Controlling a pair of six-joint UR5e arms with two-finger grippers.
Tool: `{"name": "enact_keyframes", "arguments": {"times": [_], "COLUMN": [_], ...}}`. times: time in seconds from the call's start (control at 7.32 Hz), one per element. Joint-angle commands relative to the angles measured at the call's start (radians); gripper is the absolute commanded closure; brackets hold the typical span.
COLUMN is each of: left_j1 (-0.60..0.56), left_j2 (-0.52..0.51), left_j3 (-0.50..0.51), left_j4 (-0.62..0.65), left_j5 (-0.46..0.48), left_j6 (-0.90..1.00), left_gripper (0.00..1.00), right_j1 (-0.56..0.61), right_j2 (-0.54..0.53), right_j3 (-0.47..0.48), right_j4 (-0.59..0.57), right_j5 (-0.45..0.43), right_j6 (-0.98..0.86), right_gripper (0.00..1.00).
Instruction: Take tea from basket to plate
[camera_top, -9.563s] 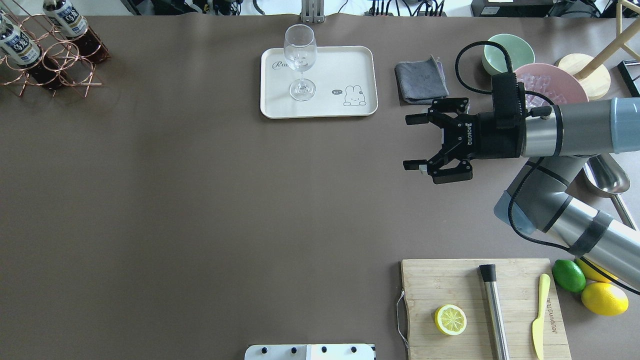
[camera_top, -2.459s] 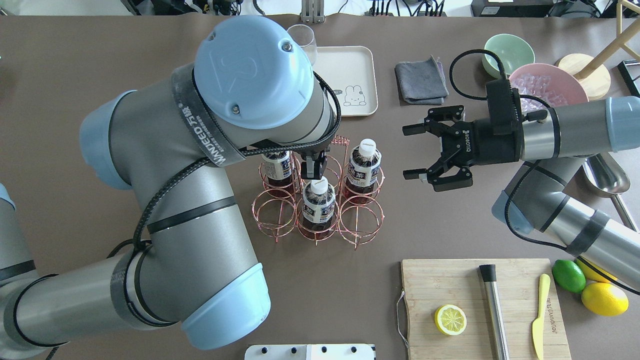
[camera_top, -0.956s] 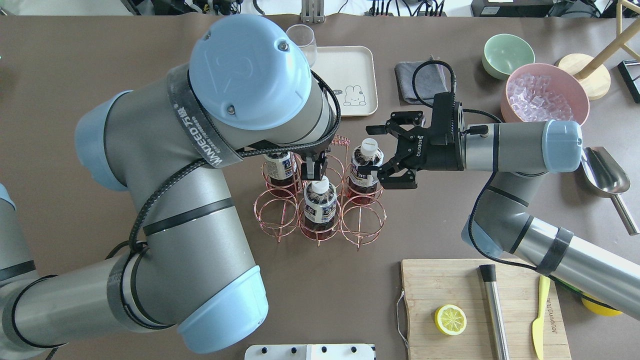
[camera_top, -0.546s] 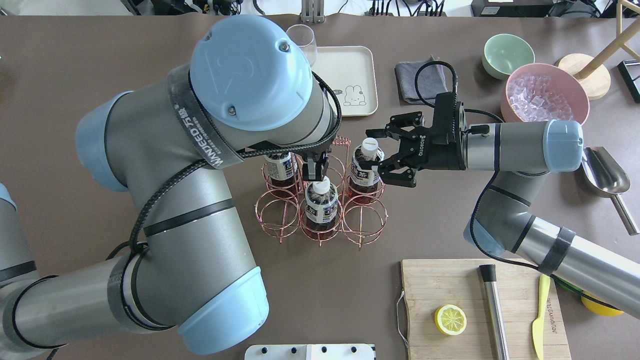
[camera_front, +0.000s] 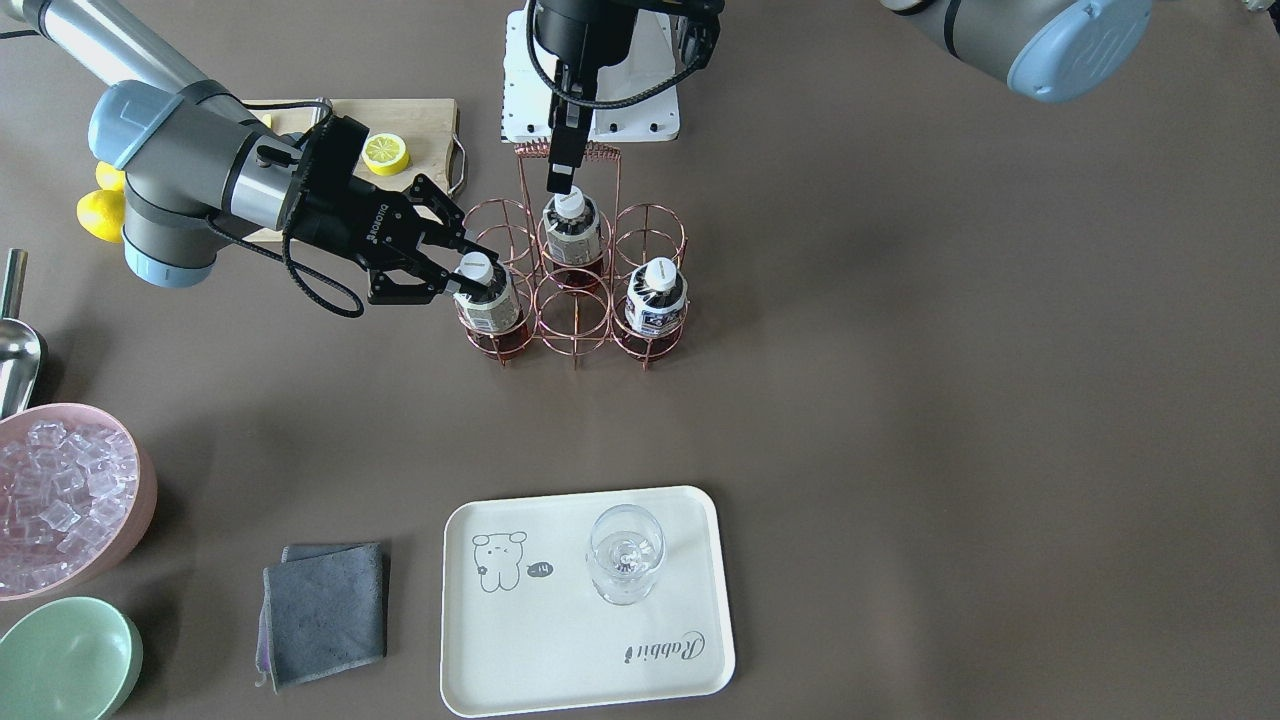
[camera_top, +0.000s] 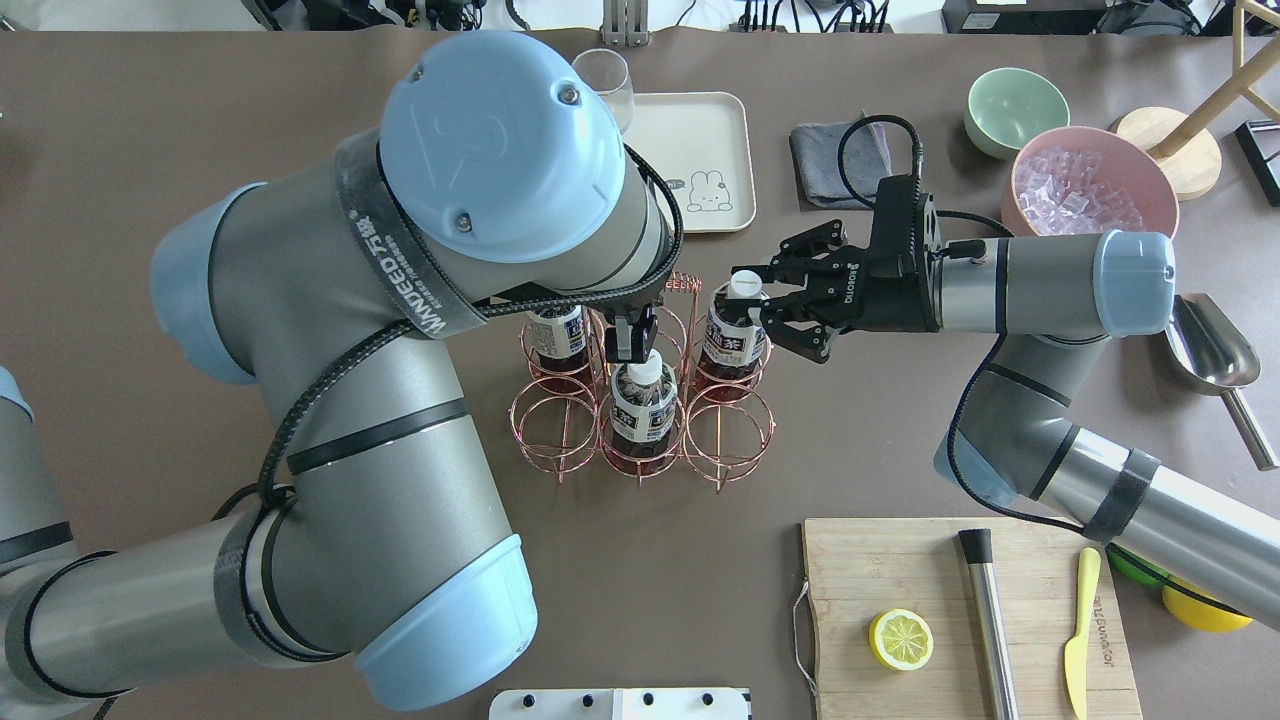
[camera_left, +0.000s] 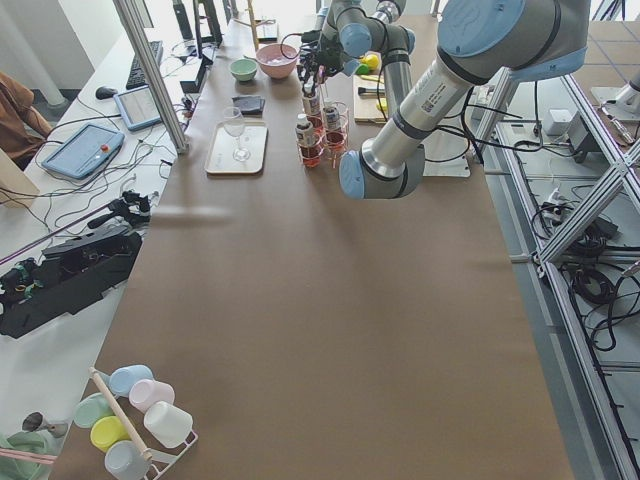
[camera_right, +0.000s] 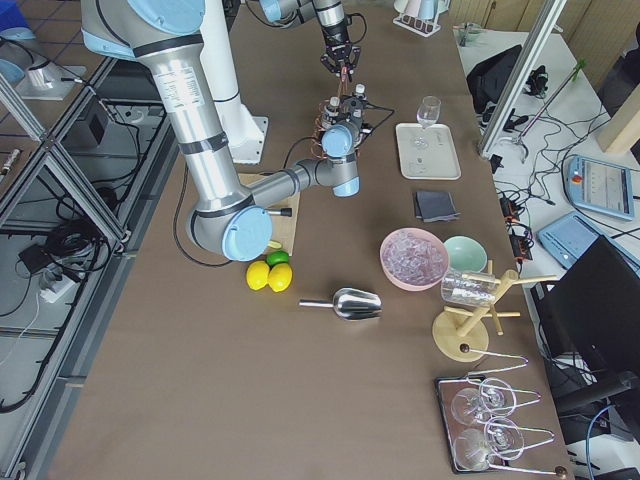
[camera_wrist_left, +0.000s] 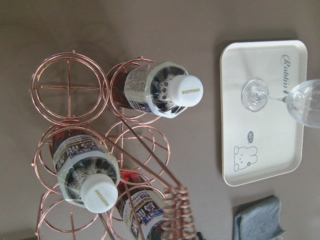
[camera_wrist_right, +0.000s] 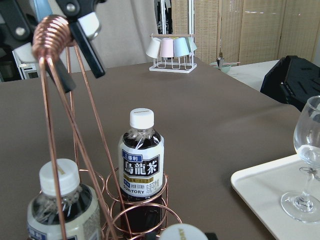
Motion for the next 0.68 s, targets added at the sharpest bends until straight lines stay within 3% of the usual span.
{"name": "enact_keyframes", "arguments": {"times": [0.0,0.27,0.55], "left_j1": [-0.001,-0.001,-0.001], "left_j2": [0.002,0.002,0.002], "left_j3": [0.001,0.001,0.004], "left_j4": [0.0,0.0,0.0], "left_j5": [0.002,0.002,0.002], "left_j6": [0.0,0.0,0.0], "left_gripper": [1.0,1.0,1.0], "right_j1": [0.008,0.019,0.046], "right_j2": [-0.002,0.003,0.009], "right_j3": [0.017,0.034,0.129], "right_j4": [-0.005,-0.02,-0.15], "right_j5": [0.002,0.012,0.054], "right_j6": [0.045,0.052,0.052], "right_gripper": [1.0,1.0,1.0]}}
